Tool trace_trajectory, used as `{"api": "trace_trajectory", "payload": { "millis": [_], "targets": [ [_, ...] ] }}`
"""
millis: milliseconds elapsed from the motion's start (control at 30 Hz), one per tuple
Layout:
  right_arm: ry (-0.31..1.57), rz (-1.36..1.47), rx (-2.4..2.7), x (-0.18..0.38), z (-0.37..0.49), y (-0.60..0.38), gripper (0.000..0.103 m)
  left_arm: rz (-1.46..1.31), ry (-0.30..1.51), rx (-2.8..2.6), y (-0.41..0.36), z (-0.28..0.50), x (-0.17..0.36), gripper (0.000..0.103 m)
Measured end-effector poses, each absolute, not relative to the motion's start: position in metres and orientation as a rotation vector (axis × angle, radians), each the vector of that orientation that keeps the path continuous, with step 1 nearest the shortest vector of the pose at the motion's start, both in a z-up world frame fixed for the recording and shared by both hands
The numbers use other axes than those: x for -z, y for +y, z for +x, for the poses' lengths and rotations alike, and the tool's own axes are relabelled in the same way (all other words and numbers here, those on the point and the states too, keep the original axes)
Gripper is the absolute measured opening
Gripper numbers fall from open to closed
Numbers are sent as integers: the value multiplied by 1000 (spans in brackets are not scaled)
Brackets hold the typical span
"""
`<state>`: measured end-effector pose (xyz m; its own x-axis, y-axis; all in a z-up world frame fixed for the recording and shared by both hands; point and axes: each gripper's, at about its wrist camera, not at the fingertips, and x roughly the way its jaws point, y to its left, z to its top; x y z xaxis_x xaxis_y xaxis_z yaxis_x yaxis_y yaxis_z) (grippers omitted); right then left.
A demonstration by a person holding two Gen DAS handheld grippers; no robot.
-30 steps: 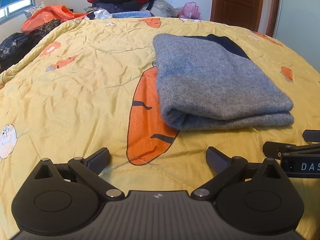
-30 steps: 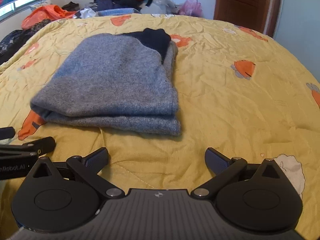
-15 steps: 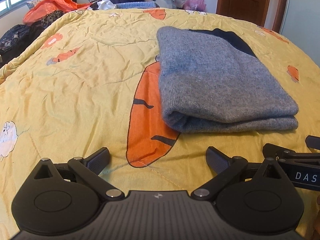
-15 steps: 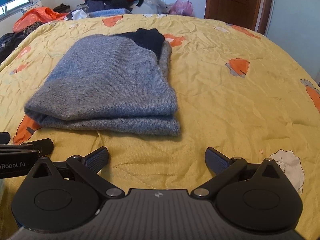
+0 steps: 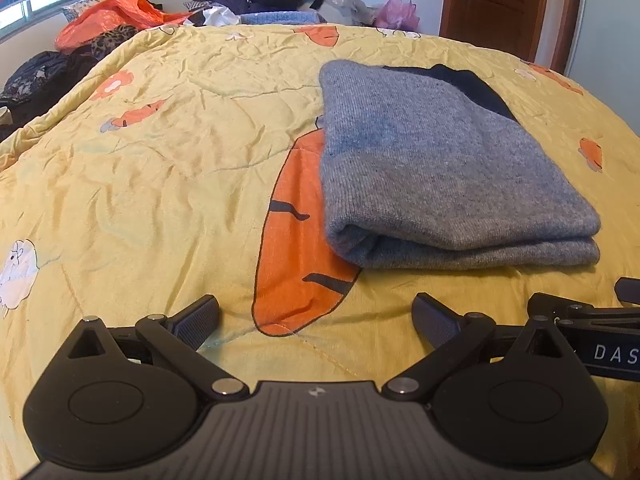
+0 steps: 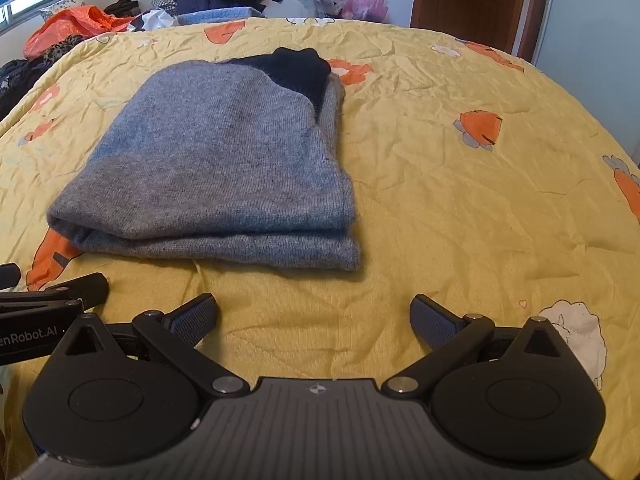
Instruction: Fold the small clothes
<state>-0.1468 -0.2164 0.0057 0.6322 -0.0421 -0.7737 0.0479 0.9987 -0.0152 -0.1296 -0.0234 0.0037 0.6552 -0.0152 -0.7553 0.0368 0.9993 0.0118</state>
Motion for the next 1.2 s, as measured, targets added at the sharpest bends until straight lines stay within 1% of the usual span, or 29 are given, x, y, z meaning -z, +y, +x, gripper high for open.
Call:
{"api": "trace_trajectory", "payload": {
  "millis": [400, 633, 1200],
  "targets": [
    [896, 8, 54, -6, -145, -216, 103, 27, 931, 33, -23, -118, -8, 103],
    [899, 9, 54, -6, -145, -216, 103, 20, 898, 17, -24, -122, -6, 103],
    [908, 11, 57, -6, -143, -218, 103, 17, 897, 13, -24, -122, -6, 103]
  ]
}}
